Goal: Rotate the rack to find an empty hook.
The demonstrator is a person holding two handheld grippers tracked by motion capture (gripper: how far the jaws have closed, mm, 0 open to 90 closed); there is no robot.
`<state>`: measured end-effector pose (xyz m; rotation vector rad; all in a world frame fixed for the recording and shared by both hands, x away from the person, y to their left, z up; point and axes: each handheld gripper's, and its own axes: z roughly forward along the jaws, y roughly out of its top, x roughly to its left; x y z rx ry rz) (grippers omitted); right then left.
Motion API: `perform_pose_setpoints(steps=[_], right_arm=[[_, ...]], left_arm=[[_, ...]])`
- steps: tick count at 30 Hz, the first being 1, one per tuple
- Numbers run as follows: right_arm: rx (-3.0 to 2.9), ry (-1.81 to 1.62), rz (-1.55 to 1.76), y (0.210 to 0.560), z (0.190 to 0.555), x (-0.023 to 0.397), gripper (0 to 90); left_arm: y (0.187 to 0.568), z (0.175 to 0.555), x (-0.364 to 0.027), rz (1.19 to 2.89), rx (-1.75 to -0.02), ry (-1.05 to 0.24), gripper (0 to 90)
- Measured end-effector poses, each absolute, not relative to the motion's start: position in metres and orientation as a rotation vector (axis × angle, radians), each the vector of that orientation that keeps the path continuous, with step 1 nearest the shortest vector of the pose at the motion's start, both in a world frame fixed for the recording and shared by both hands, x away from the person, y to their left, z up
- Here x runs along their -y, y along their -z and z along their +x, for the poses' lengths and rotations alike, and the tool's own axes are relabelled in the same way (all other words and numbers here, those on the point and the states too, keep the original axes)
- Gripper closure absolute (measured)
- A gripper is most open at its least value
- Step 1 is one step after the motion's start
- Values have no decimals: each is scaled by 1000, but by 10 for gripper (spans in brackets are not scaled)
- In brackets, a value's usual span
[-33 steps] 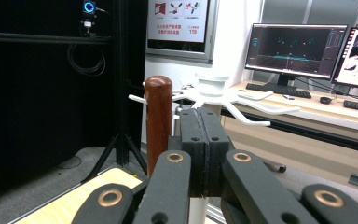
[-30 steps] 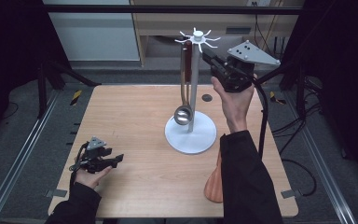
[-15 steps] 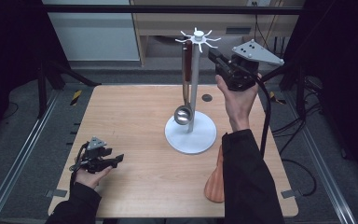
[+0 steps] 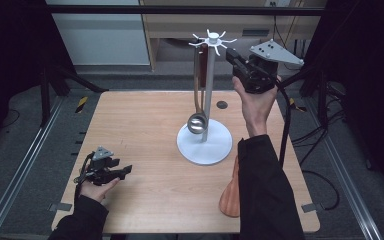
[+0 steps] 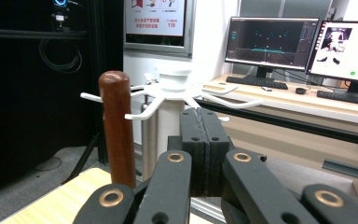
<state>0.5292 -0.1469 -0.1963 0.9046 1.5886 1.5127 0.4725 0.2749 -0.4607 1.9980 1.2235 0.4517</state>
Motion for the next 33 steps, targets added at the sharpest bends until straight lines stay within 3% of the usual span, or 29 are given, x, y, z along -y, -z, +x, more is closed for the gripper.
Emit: perform_pose_setpoints(steps=[10, 21, 27, 33], right_arm=[[-1601, -1513, 913, 199, 524, 152, 882], [-1698, -1400, 994, 241, 492, 182, 692], [-1746, -1343, 1053, 275, 476, 201, 616], [-1812, -1307, 1118, 312, 468, 210, 557]], left_arm=[[462, 473, -275, 1991, -1233, -449, 374], [462, 473, -276, 1998, -1254, -445, 333], [459, 473, -282, 1959, -1276, -508, 459], [457, 470, -287, 1940, -1253, -528, 489]])
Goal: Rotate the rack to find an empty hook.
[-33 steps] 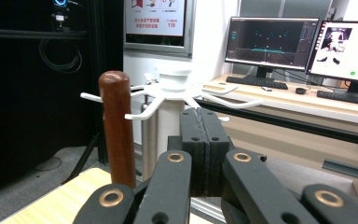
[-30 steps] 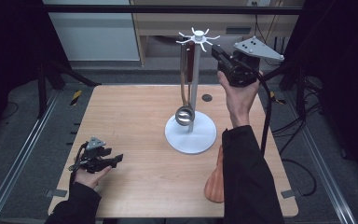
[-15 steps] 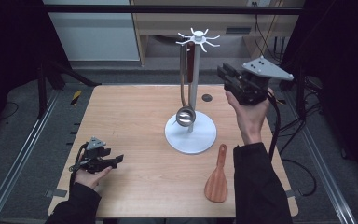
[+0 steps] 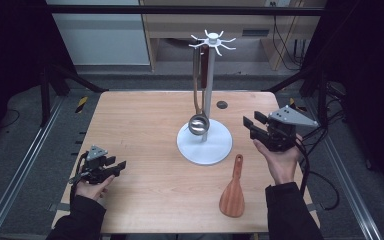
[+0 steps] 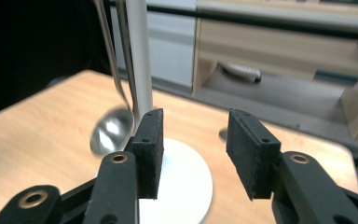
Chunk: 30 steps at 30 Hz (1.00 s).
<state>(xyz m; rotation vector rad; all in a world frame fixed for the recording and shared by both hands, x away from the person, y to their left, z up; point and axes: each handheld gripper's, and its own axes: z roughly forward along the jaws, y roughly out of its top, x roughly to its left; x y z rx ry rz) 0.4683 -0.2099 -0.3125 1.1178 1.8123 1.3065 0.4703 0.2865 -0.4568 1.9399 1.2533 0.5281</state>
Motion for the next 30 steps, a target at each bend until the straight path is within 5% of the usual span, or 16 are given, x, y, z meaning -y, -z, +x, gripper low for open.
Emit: perform_pose_setpoints(steps=[30], right_arm=[[-2056, -1052, 1442, 451, 442, 214, 441]], left_arm=[[461, 467, -289, 1956, -1269, -448, 448]])
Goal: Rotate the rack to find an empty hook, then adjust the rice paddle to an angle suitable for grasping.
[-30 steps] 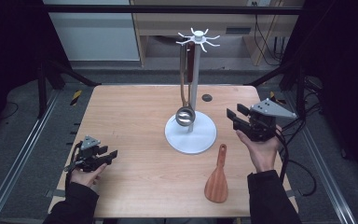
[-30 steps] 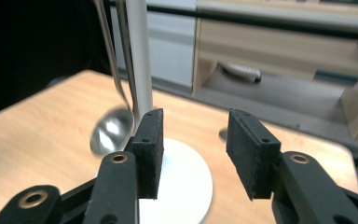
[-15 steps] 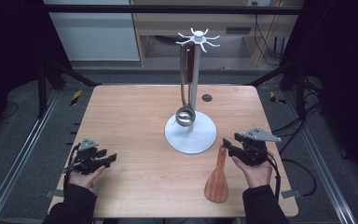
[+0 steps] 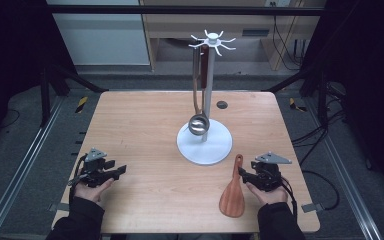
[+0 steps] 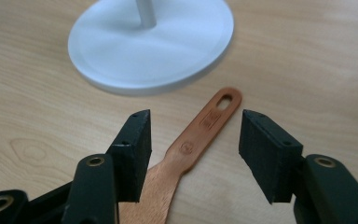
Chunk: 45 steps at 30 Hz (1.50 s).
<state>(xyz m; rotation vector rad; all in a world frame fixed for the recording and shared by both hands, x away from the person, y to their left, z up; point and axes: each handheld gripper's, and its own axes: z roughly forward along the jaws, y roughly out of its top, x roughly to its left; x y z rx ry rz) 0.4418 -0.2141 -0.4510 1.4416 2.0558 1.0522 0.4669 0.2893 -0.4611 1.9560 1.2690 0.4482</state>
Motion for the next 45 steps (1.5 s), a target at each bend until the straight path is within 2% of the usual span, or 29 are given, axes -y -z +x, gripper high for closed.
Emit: perform_pose_setpoints(steps=[7, 25, 31, 40, 45], right_arm=[[-2167, -973, 1474, 470, 447, 196, 437], [-2194, -779, 1553, 485, 464, 183, 437], [-2197, -730, 1583, 487, 467, 178, 477], [-2185, -676, 1632, 482, 470, 191, 614], [-2193, -672, 1654, 481, 471, 199, 643]], left_arm=[[461, 466, -292, 1937, -1282, -440, 447], [463, 468, -291, 1960, -1278, -442, 445], [463, 468, -290, 1963, -1275, -438, 446], [462, 468, -289, 1971, -1274, -444, 446], [463, 468, -288, 1974, -1274, -442, 446]])
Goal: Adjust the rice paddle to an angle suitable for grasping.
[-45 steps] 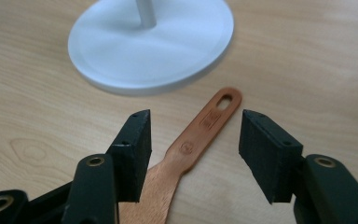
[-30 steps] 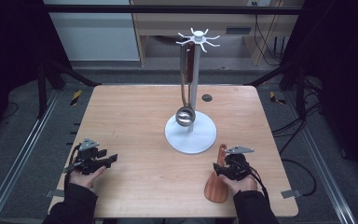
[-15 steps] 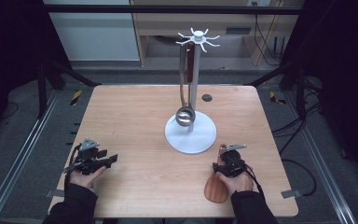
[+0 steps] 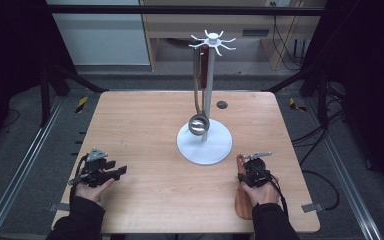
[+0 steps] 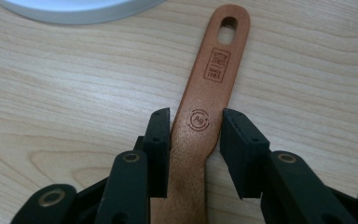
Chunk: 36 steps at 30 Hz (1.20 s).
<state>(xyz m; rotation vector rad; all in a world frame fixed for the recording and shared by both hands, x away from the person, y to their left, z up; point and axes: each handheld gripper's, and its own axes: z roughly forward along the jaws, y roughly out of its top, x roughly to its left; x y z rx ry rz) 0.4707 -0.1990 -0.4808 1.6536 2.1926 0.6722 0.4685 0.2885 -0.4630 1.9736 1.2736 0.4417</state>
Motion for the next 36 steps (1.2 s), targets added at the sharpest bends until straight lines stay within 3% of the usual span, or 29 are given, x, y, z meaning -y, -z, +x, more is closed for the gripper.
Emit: perform_pose_setpoints(steps=[19, 27, 36], right_arm=[[-2274, -682, 1625, 475, 472, 233, 710], [-2299, -662, 1608, 463, 479, 227, 594], [-2320, -606, 1655, 467, 489, 228, 594]], left_arm=[[463, 468, -287, 1980, -1268, -438, 446], [463, 468, -287, 1984, -1267, -434, 445], [464, 469, -287, 1989, -1267, -432, 445]])
